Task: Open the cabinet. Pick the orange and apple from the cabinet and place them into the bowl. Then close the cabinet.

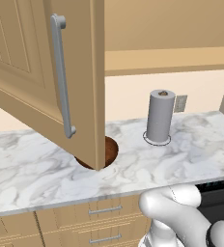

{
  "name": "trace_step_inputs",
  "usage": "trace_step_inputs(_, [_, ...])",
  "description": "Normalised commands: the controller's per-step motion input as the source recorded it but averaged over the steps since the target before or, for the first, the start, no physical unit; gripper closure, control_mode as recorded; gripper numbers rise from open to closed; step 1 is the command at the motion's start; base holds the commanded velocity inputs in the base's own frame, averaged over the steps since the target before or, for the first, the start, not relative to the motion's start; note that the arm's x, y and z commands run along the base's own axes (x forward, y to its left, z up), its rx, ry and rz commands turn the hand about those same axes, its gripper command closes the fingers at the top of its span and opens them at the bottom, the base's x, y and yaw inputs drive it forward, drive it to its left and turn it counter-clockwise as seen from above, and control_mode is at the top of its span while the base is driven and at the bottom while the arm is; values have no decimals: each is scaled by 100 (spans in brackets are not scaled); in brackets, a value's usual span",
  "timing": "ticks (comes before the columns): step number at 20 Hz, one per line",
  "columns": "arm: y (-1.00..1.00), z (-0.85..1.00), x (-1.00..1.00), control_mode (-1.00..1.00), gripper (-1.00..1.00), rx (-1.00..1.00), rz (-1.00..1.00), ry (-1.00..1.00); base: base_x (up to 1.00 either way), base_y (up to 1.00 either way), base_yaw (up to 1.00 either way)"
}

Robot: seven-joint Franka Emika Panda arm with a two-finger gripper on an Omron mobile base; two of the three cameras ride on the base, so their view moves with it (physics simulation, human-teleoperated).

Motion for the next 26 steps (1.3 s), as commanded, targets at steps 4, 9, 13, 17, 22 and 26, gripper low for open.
trace_step_inputs(4, [-3, -32, 68, -100, -100, 10, -11, -1, 0, 0, 0])
trace_step_inputs(9, [-13, -23, 58, -100, -100, 10, -11, -3, 0, 0, 0])
trace_step_inputs(13, [0, -21, 69, -100, -100, 8, -11, -4, 0, 0, 0])
trace_step_inputs(17, [0, -14, 68, -100, -100, 8, -10, -6, 0, 0, 0])
trace_step_inputs(22, [0, -15, 63, -100, -100, 5, -10, -7, 0, 0, 0])
trace_step_inputs(26, [0, -16, 67, -100, -100, 2, -7, -10, 0, 0, 0])
